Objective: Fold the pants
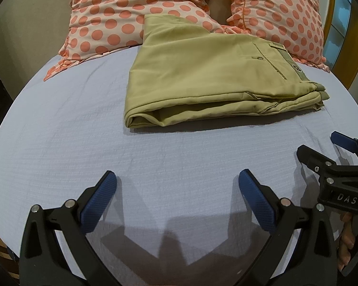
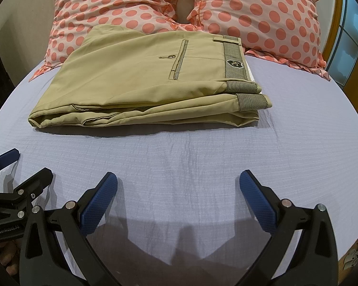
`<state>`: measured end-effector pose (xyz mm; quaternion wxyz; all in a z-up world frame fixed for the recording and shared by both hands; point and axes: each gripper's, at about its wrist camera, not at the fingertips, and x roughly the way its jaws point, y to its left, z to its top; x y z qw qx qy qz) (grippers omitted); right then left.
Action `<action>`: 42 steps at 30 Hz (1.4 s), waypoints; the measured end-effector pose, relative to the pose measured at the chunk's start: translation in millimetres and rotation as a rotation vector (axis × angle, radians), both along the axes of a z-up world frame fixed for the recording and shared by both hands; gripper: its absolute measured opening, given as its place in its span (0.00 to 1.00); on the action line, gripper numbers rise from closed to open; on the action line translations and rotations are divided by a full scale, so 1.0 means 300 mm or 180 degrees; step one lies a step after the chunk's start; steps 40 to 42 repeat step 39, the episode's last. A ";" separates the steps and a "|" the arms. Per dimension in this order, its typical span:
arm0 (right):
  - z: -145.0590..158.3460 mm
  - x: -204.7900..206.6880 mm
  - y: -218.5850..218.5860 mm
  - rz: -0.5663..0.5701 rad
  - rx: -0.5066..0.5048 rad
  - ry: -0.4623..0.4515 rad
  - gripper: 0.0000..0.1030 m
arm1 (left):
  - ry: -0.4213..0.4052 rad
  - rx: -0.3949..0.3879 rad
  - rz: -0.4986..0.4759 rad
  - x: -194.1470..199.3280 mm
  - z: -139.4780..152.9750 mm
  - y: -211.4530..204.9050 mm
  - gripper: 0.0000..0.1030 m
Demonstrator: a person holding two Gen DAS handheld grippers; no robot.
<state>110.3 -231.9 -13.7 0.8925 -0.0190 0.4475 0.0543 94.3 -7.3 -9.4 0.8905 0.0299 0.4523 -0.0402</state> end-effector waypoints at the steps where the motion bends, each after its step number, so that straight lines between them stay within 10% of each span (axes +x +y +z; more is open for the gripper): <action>1: 0.000 0.000 0.000 0.0001 0.0000 0.0000 0.99 | 0.0000 -0.0001 0.0001 0.000 0.000 0.000 0.98; 42: -0.001 0.002 -0.005 0.0014 0.0000 -0.0001 0.99 | 0.0031 0.0006 0.0001 0.004 -0.003 -0.006 0.98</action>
